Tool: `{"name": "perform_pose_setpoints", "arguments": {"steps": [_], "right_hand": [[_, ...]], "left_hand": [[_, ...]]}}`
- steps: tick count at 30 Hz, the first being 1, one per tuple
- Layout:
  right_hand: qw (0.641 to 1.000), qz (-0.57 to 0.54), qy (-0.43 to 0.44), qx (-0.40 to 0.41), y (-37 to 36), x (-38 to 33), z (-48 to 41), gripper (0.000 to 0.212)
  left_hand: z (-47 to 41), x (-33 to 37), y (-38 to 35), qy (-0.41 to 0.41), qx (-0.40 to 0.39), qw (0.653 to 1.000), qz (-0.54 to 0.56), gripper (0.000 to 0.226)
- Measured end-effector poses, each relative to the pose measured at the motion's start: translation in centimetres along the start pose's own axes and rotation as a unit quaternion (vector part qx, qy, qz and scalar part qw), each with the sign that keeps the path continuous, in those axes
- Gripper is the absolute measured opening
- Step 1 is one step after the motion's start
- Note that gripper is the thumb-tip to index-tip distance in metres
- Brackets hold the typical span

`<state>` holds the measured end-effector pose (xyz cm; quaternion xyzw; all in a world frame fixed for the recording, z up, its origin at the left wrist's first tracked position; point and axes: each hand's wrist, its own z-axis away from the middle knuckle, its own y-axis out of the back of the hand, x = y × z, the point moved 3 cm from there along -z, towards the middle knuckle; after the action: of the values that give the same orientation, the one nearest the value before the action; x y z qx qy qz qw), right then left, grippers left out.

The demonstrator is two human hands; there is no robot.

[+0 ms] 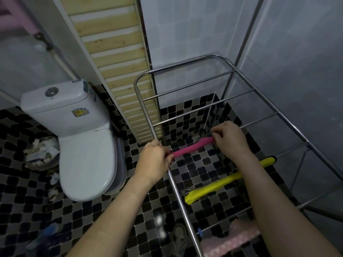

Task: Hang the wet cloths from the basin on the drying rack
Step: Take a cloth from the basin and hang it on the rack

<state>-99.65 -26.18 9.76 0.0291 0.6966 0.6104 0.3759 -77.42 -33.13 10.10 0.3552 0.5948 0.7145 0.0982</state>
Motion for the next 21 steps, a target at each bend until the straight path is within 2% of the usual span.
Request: {"name": "perform_pose_setpoints", "arguments": {"steps": [3,8,10,13,15,17,21], "right_hand": [[0.995,0.047,0.041,-0.082,-0.6,-0.4,0.1,0.021],[0.986,0.108,0.06,-0.11,-0.7,-0.8,0.2,0.029],[0.985,0.118,0.048,-0.117,-0.9,-0.8,0.3,0.025],[0.983,0.143,0.031,-0.115,-0.7,-1.1,0.4,0.016],[0.98,0.16,0.025,-0.114,-0.4,-1.8,0.9,0.025],[0.987,0.135,0.022,-0.087,-0.1,-2.7,1.4,0.029],[0.997,0.034,0.069,-0.031,0.4,-6.3,3.2,0.029]], "left_hand": [[-0.1,0.2,0.0,-0.007,-0.002,1.0,-0.024,0.026],[0.1,0.3,0.1,-0.014,-0.007,0.999,-0.033,0.03],[0.2,0.2,0.1,-0.014,-0.011,0.999,-0.032,0.03],[0.5,0.2,0.2,-0.014,-0.015,0.999,-0.026,0.029],[1.2,0.1,0.4,-0.016,-0.013,1.0,-0.018,0.031],[2.0,-0.4,0.8,-0.015,0.001,1.0,0.002,0.033],[4.7,-2.1,2.5,-0.003,0.067,0.995,0.081,0.026]]}}
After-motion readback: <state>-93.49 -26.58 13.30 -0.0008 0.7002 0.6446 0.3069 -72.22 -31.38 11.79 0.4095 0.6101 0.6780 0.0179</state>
